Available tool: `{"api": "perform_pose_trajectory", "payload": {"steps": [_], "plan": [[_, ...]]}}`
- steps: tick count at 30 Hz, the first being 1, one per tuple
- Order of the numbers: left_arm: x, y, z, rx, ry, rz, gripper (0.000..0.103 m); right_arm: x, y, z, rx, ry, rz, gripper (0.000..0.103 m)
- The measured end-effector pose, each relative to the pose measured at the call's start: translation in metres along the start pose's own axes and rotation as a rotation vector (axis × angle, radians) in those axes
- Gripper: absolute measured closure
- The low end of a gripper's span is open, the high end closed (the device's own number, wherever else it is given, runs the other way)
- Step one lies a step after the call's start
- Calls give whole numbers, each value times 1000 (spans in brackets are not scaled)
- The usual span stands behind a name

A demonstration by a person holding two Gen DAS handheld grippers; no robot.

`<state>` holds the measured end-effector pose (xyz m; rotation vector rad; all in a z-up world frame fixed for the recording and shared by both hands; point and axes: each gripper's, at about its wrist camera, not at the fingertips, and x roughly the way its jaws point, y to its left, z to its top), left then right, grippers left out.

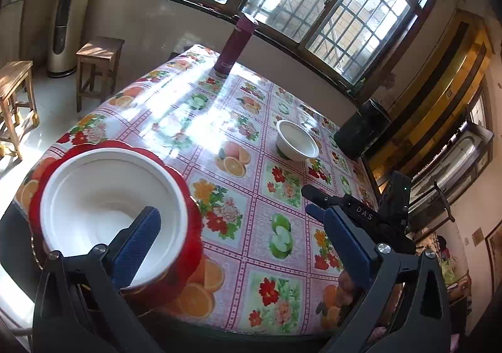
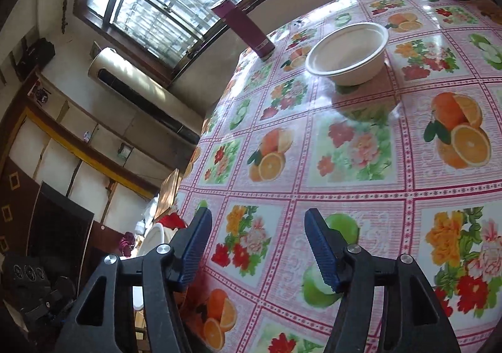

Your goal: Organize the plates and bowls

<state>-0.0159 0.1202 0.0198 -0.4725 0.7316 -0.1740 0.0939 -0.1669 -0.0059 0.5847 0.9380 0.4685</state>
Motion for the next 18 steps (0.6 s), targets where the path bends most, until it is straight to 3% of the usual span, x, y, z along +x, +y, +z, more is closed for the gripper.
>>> {"api": "perform_pose_trajectory", "payload": {"steps": [4, 9, 18], "plan": [[43, -27, 20, -7, 69, -18, 0, -13, -33, 33, 49, -44, -36, 34], [108, -44, 50, -62, 230, -22, 0, -21, -65, 78, 108, -97, -48, 31], [190, -74, 113, 13, 346, 90, 0, -5, -104, 145, 223, -184, 14, 30]]}}
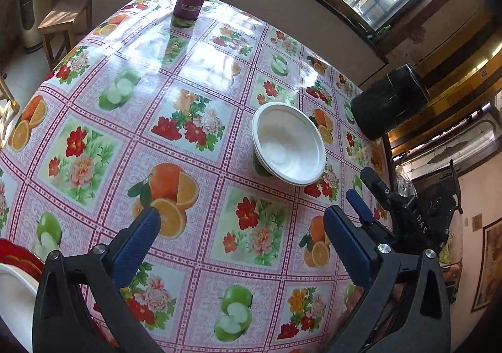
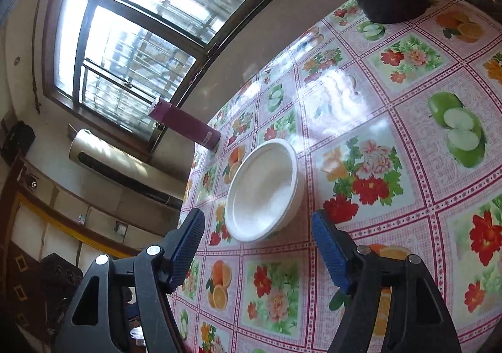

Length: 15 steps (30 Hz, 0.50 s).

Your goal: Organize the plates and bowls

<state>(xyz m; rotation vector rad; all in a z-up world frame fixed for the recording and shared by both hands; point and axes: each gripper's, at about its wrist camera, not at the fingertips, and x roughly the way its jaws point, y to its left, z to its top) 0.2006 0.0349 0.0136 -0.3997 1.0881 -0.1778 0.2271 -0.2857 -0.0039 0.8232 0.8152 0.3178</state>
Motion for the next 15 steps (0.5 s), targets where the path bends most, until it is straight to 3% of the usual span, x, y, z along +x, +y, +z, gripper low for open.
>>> {"api": "perform_pose_trajectory", "payload": {"steps": [3, 8, 15], "plan": [[22, -4, 18, 15, 25, 45, 0, 13, -3, 10, 8, 4, 6, 27], [53, -13, 35, 58, -5, 151, 0, 30, -8, 24, -13, 15, 12, 20], [85, -28, 40, 55, -52, 183, 0, 39, -12, 28, -88, 11, 9, 11]]}}
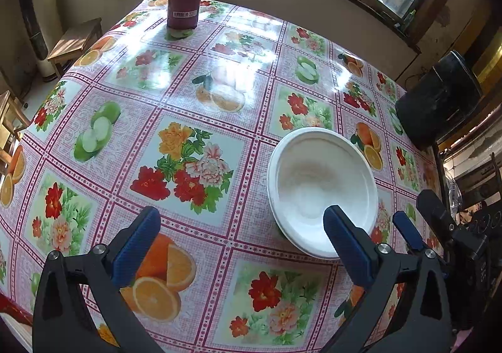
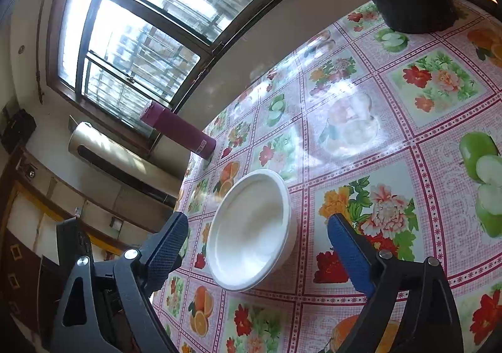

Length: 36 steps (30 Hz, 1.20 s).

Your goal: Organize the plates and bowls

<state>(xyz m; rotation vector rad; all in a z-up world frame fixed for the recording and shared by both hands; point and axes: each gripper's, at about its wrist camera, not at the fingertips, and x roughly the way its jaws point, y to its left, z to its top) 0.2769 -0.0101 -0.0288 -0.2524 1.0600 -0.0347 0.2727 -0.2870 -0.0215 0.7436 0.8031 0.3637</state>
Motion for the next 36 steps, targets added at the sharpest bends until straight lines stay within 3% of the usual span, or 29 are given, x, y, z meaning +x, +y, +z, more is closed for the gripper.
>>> {"api": "perform_pose_trajectory", "payload": {"steps": [3, 4, 8, 29, 36], "plan": [[8, -7, 1, -8, -4, 0, 0, -1, -2, 0, 2, -16, 6, 7], [10, -8, 2, -12, -4, -2, 0, -3, -2, 0, 2, -30, 16, 0], [14, -6, 5, -24, -9, 12, 0, 0, -7, 0, 19, 6, 64, 0], [17, -32, -2, 90, -128, 100, 0, -2, -14, -2, 48, 2, 72, 0], [17, -33, -2, 97, -127, 100, 0, -1, -14, -2, 44, -2, 71, 1]]}}
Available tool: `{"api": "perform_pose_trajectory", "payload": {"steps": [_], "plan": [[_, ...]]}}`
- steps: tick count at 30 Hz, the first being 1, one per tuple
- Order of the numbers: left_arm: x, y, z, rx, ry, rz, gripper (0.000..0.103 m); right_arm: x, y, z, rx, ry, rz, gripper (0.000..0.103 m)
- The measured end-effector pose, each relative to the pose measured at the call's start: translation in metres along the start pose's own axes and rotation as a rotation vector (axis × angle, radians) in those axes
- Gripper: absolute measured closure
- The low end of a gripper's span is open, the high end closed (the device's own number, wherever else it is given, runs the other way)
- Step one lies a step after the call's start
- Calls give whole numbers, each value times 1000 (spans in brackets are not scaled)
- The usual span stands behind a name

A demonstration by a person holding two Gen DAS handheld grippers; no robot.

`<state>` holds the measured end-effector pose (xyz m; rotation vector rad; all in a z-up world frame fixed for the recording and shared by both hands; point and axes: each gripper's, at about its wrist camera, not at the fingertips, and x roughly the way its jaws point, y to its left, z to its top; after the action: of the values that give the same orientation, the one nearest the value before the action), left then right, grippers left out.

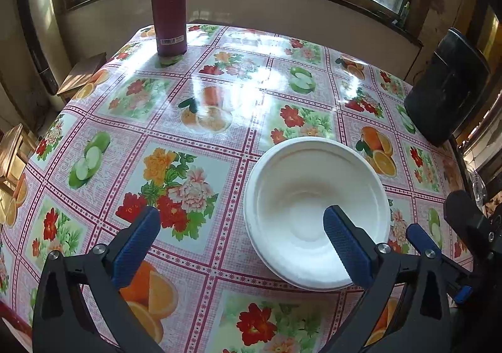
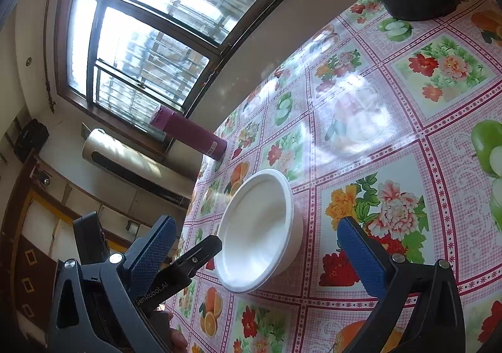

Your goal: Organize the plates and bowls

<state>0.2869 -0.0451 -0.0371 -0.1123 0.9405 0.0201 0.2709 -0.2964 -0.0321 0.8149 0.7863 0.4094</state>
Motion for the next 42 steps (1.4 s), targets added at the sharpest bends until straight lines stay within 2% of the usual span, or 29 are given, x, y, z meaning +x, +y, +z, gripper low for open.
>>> {"api": "perform_pose_trajectory", "payload": {"steps": [14, 26, 42], "plan": [[-1, -9, -1, 32, -25, 18, 0, 5, 0, 1, -1, -3, -8, 1], [-16, -14, -1, 78, -124, 45, 0, 5, -1, 1, 1, -4, -8, 1], [-14, -20, -1, 89, -132, 49, 0, 6, -1, 0, 1, -3, -8, 0]]}}
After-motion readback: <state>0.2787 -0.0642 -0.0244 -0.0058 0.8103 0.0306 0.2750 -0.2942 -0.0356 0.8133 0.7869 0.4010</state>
